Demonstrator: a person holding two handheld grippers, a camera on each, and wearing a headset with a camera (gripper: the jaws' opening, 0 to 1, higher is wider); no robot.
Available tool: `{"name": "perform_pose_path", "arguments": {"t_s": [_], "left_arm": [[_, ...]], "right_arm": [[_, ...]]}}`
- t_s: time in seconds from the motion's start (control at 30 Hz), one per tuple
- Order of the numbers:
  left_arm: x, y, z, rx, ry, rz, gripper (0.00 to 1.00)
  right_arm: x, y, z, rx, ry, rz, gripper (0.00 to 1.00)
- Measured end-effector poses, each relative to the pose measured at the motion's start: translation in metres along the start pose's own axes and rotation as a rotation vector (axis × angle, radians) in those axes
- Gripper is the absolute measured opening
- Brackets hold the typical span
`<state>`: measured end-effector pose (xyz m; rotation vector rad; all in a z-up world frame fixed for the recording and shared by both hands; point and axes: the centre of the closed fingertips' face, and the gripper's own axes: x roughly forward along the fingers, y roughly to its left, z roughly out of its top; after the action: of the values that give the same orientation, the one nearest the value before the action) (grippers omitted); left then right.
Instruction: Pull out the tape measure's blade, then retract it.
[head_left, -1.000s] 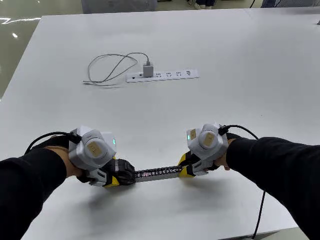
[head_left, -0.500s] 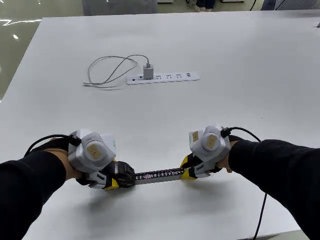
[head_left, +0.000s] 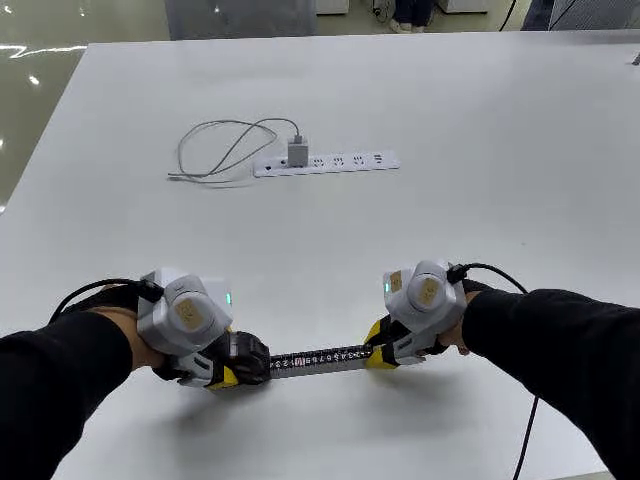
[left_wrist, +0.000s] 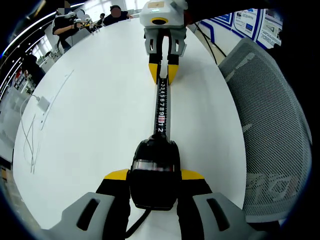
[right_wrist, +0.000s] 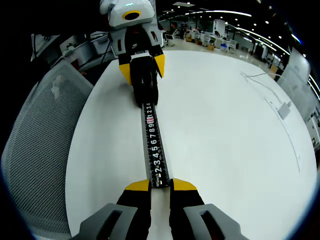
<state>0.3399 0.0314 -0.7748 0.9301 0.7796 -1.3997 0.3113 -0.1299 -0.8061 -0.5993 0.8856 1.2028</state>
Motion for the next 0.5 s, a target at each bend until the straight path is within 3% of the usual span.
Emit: {"name": "perform_pose_path", "arguments": {"t_s": [0.5], "left_arm": [[-0.0001,0.0004,0.0002,0.000,0.001,0.005,0.30]], "right_arm": [[-0.0050,-0.0018,-0.0071,-0.008,0.011,-0.006,0.09]]}}
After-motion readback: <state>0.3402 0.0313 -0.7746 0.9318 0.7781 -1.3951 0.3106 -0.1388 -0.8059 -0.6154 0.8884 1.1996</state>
